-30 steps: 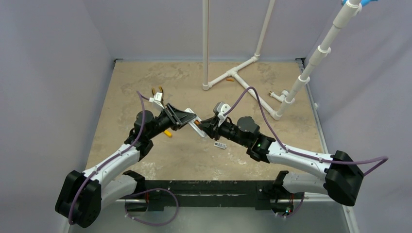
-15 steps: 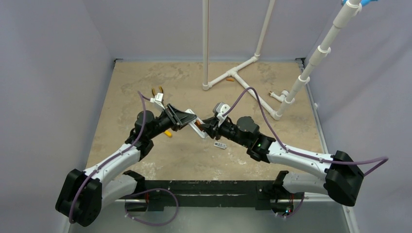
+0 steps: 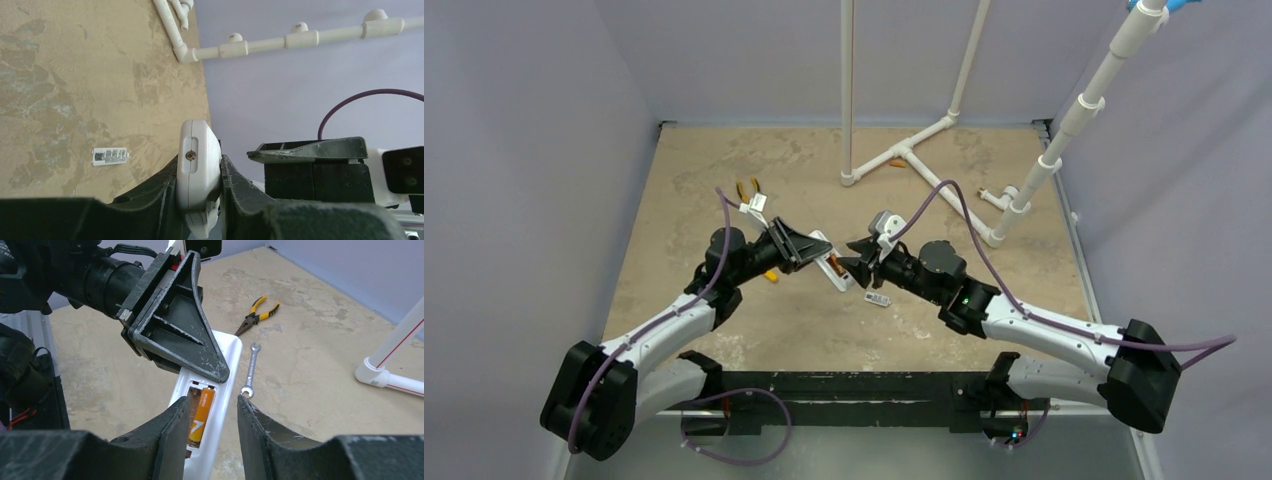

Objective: Load the batteries into the remote control

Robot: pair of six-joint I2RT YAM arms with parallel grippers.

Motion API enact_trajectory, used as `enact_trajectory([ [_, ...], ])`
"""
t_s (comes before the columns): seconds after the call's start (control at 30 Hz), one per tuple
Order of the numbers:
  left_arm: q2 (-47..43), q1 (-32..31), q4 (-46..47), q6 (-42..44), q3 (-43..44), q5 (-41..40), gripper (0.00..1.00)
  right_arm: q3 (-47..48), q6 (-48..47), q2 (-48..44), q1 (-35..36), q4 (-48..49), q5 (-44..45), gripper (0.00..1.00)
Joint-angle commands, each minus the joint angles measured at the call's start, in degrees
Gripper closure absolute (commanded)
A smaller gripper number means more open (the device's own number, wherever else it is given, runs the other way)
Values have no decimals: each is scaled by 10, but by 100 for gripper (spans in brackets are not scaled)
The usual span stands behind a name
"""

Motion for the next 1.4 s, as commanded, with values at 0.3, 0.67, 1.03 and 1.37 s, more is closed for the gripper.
enact_trajectory([
  [0.3, 45, -41, -27, 120, 44, 115, 100, -20, -134, -116, -1, -108, -44, 53],
  [0.67, 92, -108, -47, 181, 78, 193, 100, -107, -204, -248, -1, -104, -192, 57],
  [1.03, 84, -125, -78, 209, 90, 197, 100, -107, -251, -218, -1, -142, -313, 61],
  [1.37, 84, -127, -21, 177, 80, 220, 100, -127, -260, -194, -1, -89, -316, 62],
])
